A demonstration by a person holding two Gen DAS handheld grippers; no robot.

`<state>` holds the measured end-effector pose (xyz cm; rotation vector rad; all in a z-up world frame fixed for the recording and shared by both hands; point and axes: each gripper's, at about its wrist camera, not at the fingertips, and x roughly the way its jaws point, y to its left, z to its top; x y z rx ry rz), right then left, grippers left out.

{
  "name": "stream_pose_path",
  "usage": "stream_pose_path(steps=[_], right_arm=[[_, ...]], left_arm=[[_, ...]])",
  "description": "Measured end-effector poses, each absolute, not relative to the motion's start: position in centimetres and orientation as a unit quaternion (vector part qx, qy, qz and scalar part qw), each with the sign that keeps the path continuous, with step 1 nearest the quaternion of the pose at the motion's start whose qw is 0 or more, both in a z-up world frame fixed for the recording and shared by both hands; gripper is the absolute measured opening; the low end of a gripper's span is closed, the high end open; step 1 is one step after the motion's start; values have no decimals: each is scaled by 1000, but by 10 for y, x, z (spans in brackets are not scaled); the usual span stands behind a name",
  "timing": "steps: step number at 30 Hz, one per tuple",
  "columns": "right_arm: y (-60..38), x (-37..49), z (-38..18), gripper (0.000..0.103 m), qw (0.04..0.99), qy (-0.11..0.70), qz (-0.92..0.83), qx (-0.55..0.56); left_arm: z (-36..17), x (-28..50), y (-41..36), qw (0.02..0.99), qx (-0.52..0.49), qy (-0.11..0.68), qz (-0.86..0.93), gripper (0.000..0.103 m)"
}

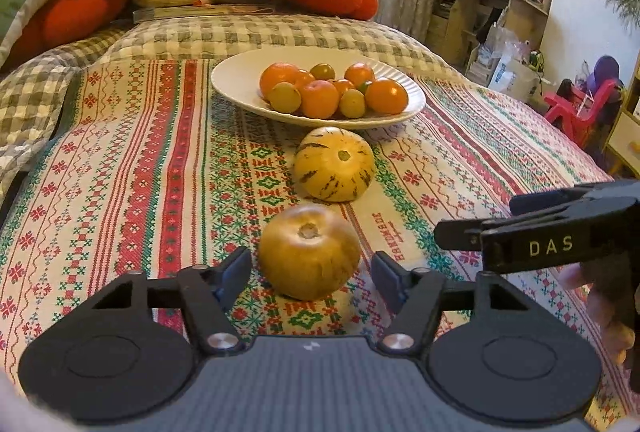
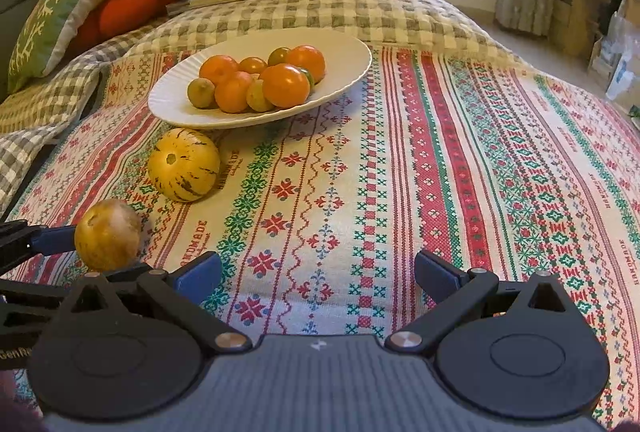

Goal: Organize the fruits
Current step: 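Close the left tool on the large brown fruit while the right tool grasps the striped squash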

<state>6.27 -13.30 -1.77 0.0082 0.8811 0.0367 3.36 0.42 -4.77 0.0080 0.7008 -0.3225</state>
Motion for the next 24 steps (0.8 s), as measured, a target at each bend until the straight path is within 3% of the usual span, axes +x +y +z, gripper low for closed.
stream_pose_path(steps=[5,24], right_arm=[[-133,67,-19,103,903,429,12,12],[-88,89,-31,103,920,385,54,-46]], left_arm=[[-45,39,8,922,-8,348,-168,37],[-32,39,61,923,7,355,-148,36]])
